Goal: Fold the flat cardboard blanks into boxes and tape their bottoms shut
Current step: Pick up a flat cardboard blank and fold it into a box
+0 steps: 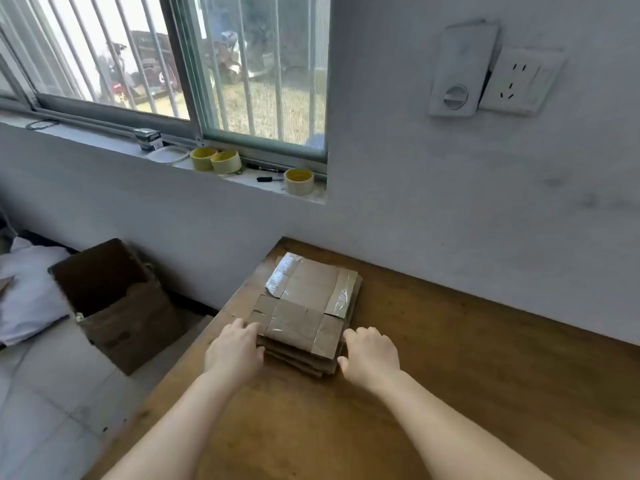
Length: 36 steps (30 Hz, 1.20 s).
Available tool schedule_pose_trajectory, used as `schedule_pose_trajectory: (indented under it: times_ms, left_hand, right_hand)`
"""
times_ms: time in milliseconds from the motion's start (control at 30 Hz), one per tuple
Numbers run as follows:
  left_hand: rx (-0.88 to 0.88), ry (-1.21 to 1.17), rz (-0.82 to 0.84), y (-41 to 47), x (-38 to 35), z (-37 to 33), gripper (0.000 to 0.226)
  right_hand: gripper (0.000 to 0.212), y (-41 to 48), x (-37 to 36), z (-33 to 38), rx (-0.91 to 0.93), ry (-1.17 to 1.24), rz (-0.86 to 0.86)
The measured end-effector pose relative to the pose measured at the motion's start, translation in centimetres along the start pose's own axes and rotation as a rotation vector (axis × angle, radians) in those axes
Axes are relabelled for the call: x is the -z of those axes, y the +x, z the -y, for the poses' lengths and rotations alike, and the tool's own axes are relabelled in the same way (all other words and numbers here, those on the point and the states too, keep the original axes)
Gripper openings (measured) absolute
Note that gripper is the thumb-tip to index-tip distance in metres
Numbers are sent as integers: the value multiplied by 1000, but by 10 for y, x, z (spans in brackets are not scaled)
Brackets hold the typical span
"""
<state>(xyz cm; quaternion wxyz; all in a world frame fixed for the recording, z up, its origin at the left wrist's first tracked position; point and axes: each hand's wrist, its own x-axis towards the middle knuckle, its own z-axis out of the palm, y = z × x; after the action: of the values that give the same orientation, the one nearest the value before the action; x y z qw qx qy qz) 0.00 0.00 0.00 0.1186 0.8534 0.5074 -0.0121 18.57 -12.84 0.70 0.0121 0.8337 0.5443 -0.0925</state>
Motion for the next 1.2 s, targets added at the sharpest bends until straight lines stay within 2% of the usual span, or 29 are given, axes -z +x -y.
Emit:
schedule_pose_trajectory:
  times_ms: [133,233,300,400,467,533,633,733,1000,1200]
  left_hand:
    - [52,-111,62,36,-16,10,61]
    - [88,-214,105,55,-28,14,67]
    - [88,-203,77,65,-34,16,61]
    - [90,-55,-38,72,-34,13,39]
    - [122,-69,-84,75,-33,10,35]
    - [162,-223,-80,79,-33,9,36]
    - [233,-590,-1,84,-32,7,45]
    - [271,-817,-4,78,-31,5,38]
    - [218,-1153,-57,35,-22,-17,22]
    - [124,-1285,-98,-24,-13,-70,17]
  right_hand:
    - [36,26,-17,9,-112,124,54]
    - [40,39,-26,19,-210,227,71]
    - [40,47,-31,26,-292,296,32]
    - [46,54,-35,34,-417,429,-35]
    - [50,57,-37,35,-506,532,-64]
    - [54,58,-37,34,-595,627,-73]
    - [57,57,-38,31,-660,720,-74]
    - [55,52,-35,31,-676,792,-117]
    - [42,3,-19,13,-715,1082,-369]
    - [42,-62,-7,-25,-714,1149,-525]
